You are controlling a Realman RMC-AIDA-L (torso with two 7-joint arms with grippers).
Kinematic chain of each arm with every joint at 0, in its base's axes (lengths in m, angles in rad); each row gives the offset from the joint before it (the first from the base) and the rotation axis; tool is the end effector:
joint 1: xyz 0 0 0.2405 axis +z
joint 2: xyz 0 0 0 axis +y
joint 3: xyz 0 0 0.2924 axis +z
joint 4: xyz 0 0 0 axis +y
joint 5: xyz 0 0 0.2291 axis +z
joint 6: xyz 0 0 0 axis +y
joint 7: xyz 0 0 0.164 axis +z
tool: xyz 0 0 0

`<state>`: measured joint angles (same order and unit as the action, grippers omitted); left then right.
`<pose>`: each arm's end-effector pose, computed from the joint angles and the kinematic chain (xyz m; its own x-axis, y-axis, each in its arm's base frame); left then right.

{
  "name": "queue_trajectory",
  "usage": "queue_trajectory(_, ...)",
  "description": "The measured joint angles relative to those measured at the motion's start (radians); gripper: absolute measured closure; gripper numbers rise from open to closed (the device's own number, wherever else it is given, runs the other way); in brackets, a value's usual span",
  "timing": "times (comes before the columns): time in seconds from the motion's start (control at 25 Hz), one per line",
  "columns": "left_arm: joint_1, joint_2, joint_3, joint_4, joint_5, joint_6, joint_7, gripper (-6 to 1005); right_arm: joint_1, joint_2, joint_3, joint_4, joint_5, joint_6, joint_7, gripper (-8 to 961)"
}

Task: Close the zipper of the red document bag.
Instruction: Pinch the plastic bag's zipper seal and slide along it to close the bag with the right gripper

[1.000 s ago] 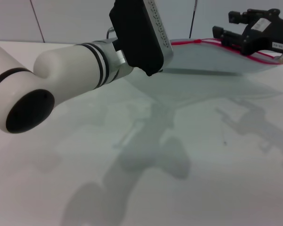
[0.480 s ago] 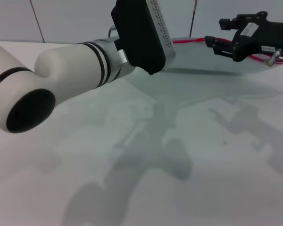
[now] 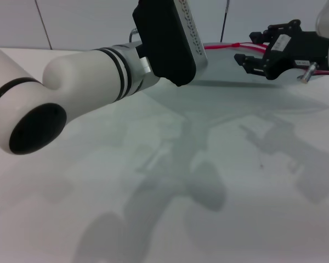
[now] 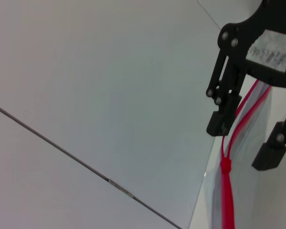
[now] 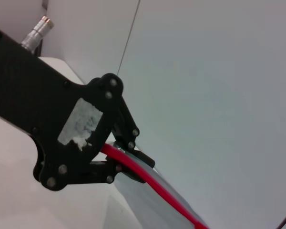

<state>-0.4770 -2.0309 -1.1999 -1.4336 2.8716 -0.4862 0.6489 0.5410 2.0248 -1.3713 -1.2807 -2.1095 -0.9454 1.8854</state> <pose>-0.1218 0.4328 -0.0787 0.9774 -0.1586 -0.1396 -0.2078 -0.6009 -0.7718 0.1679 0.4612 -0.0057 0.9876 -0.0558 -0.1470 -0.1344 -0.7848 -0.6050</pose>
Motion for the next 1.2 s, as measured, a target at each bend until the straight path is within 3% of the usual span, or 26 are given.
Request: queue_trajectory(1.2,-0.003,-0.002,0.005,-0.01,0.0,-0.001,0.0,900,0.016,0.005,-0.109,-0.071,-0.119,0.056,0.03,440)
